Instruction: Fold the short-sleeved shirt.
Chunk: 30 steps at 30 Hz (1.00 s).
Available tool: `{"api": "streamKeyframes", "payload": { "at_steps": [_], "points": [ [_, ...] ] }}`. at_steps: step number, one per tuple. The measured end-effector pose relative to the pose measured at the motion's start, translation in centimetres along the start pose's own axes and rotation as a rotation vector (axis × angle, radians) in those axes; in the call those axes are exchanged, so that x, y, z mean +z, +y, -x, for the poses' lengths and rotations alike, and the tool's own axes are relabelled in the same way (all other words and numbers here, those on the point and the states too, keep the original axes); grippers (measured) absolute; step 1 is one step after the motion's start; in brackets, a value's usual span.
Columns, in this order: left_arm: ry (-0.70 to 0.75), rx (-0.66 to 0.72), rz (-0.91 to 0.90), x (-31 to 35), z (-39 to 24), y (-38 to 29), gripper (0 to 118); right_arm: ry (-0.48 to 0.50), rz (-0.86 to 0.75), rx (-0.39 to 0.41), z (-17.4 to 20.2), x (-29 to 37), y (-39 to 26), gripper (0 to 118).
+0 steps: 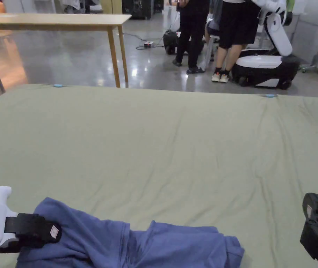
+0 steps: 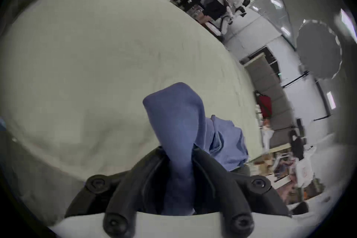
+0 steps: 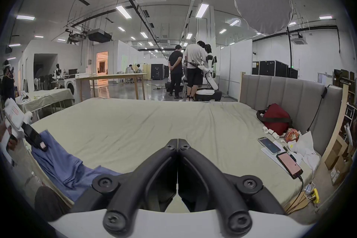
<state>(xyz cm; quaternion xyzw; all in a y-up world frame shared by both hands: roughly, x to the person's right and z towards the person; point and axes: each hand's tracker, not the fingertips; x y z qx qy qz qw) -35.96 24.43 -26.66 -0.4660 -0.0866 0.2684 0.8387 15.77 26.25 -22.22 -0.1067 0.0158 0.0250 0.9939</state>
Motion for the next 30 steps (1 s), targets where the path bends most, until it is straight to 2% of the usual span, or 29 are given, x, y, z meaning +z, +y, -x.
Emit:
{"api": "streamKeyframes", "payload": {
  "at_steps": [2, 6, 10, 15, 20, 21, 22, 23, 24, 28, 29, 30],
  "points": [
    [0.074, -0.033, -0.007, 0.8, -2.0, 0.2, 10, 0.005, -0.011, 0.002, 0.0, -0.2, 0.1, 1],
    [0.102, -0.120, 0.034, -0.4, -7.4, -0.1, 10, -0.016, -0.041, 0.015, -0.3, 0.2, 0.3, 1],
    [0.098, -0.182, 0.045, -3.1, -13.1, -0.7, 10, -0.077, -0.103, 0.086, -0.9, 1.1, 1.2, 1],
    [0.076, -0.255, 0.141, -9.4, -18.6, -2.5, 11, -0.090, -0.129, 0.040, -2.2, 1.7, 1.8, 1],
    [0.087, -0.298, 0.217, -17.2, -23.0, -5.5, 11, -0.102, -0.107, 0.034, -3.0, 1.7, 1.1, 1],
    [0.093, -0.309, 0.228, -18.4, -23.5, -5.8, 17, -0.099, -0.104, 0.033, -3.2, 1.8, 1.0, 1],
    [0.069, -0.320, 0.246, -20.0, -23.9, -6.2, 42, -0.101, -0.101, 0.030, -3.3, 1.9, 0.9, 1],
    [0.065, -0.325, 0.268, -21.0, -24.0, -6.5, 86, -0.100, -0.095, 0.029, -3.4, 1.9, 0.8, 1],
    [0.030, -0.310, 0.304, -21.7, -24.0, -6.9, 118, -0.101, -0.090, 0.031, -3.5, 1.9, 0.7, 1],
    [-0.050, -0.271, 0.248, -19.6, -23.2, -6.0, 108, -0.106, -0.073, 0.042, -3.9, 1.9, 0.3, 1],
    [-0.095, -0.234, 0.209, -18.4, -22.6, -5.6, 101, -0.102, -0.064, 0.035, -4.0, 1.7, 0.2, 1],
    [-0.157, -0.206, 0.168, -16.8, -21.9, -5.3, 81, -0.102, -0.060, 0.025, -4.1, 1.6, 0.1, 1]
  ]
}}
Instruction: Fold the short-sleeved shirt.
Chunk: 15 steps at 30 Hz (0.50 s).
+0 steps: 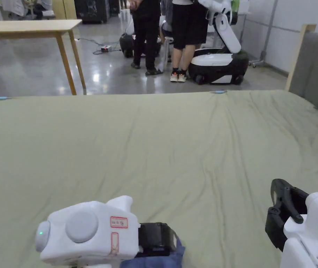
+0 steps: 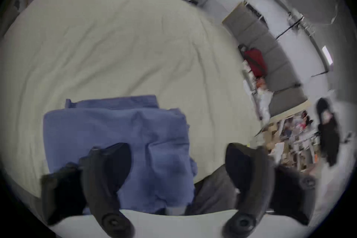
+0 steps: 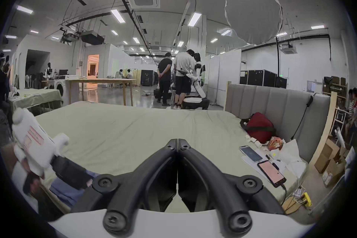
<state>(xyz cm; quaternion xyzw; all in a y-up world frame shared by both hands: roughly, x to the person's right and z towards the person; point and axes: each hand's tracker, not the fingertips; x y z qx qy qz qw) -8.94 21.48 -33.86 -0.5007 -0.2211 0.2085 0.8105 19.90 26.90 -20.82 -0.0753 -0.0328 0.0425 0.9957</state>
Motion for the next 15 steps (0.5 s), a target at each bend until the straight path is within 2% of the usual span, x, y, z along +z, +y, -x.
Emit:
{"api": "streamKeyframes", "payload": {
  "at_steps": [1, 2, 3, 7, 13, 15],
  "points": [
    [-0.038, 0.017, -0.016, 1.2, 0.7, 0.1, 55, 0.000, 0.002, -0.010, 0.0, -0.1, -0.1, 1],
    [-0.071, 0.054, -0.042, 2.2, 1.6, 0.1, 20, 0.002, 0.006, -0.019, 0.0, -0.2, -0.2, 1],
    [-0.104, 0.070, -0.057, 2.9, 2.5, 0.0, 3, 0.002, 0.012, -0.028, 0.0, -0.3, -0.3, 1],
    [-0.172, 0.132, -0.029, 1.8, 5.3, -1.2, 3, 0.011, 0.034, -0.046, 0.3, -0.8, -0.7, 1],
    [-0.314, 0.162, 0.103, -7.1, 5.7, -5.2, 3, 0.051, 0.097, -0.042, 1.1, -0.9, -1.7, 1],
    [-0.281, 0.173, 0.105, -8.7, 6.2, -6.2, 3, 0.073, 0.133, -0.034, 1.4, -0.6, -2.2, 1]
  ]
}}
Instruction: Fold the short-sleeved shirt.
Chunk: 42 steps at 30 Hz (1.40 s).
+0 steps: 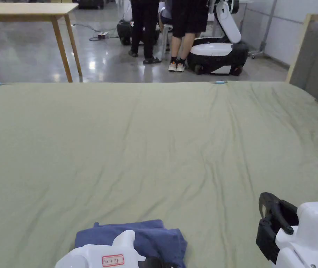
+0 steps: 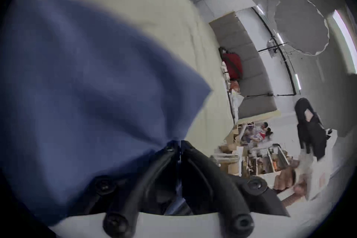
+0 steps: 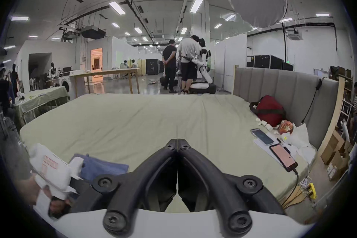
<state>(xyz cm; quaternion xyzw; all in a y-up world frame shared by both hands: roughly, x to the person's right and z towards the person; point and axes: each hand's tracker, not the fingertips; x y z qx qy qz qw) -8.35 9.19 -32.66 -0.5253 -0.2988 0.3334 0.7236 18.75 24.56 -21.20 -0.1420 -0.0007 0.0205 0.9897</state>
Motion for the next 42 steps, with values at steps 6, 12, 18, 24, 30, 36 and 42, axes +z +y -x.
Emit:
{"api": "streamKeyframes", "payload": {
  "at_steps": [6, 12, 18, 24, 30, 36, 42],
  "points": [
    [0.009, -0.075, -0.031, 4.0, -2.5, 1.8, 3, 0.180, 0.143, 0.000, 1.4, -1.6, -1.1, 1],
    [0.088, -0.107, -0.188, 14.8, -2.1, 3.3, 3, 0.816, 0.470, -0.296, 4.5, -8.7, -3.5, 1],
    [0.201, -0.053, -0.227, 20.3, 3.4, 3.8, 3, 1.017, 0.767, -0.499, 6.1, -16.9, -8.9, 1],
    [0.074, 0.000, -0.138, 19.8, 7.9, 4.0, 13, 1.158, 0.897, -0.770, 2.5, -21.3, -13.2, 1],
    [-0.134, 0.074, -0.045, 14.4, 10.3, 4.2, 117, 1.187, 0.917, -0.856, 2.3, -21.6, -14.0, 1],
    [-0.217, 0.090, -0.068, 10.8, 9.7, 5.3, 93, 1.167, 0.907, -0.860, 2.9, -20.8, -13.5, 1],
    [-0.076, 0.035, -0.017, 13.0, 9.2, 7.5, 22, 1.089, 0.820, -0.765, 2.4, -18.6, -10.0, 1]
  ]
}}
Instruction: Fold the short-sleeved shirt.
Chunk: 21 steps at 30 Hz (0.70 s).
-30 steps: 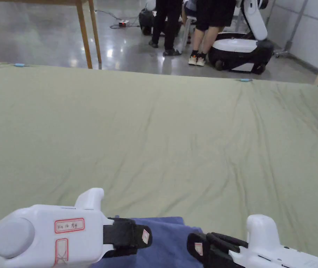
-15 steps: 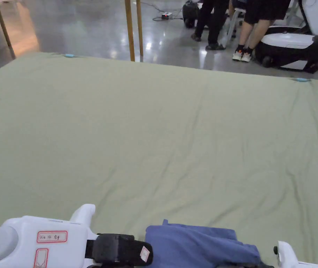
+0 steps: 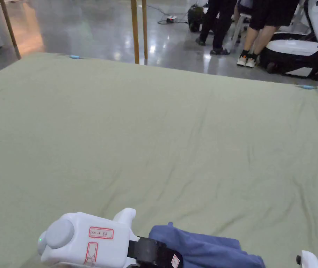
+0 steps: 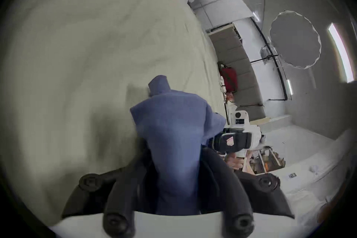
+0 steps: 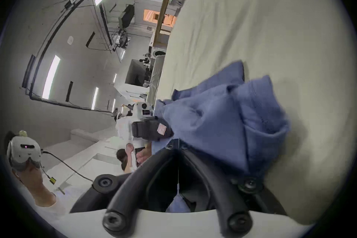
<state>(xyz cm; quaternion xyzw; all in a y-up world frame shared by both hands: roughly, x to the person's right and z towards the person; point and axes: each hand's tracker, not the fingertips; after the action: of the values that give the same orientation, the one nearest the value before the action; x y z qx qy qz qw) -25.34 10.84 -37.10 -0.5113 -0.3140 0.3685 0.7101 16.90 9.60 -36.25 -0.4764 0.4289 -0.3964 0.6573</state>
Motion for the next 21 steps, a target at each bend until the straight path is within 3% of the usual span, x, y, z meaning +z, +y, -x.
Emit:
{"api": "streamKeyframes", "payload": {
  "at_steps": [4, 7, 14, 21],
  "points": [
    [0.053, -0.031, -0.015, 6.8, 0.6, 3.2, 22, 0.015, -0.056, 0.062, 2.6, 1.7, 0.2, 1],
    [0.185, -0.041, -0.032, 14.8, 3.4, 6.1, 22, -0.009, -0.094, 0.110, 4.6, 2.2, 0.4, 1],
    [0.366, 0.060, -0.145, 32.5, 11.4, 9.8, 22, -0.069, -0.162, 0.163, 6.5, 3.3, 1.5, 1],
    [0.404, 0.116, -0.191, 35.8, 14.7, 11.4, 23, -0.127, -0.179, 0.172, 7.2, 3.5, 1.6, 1]
  ]
}}
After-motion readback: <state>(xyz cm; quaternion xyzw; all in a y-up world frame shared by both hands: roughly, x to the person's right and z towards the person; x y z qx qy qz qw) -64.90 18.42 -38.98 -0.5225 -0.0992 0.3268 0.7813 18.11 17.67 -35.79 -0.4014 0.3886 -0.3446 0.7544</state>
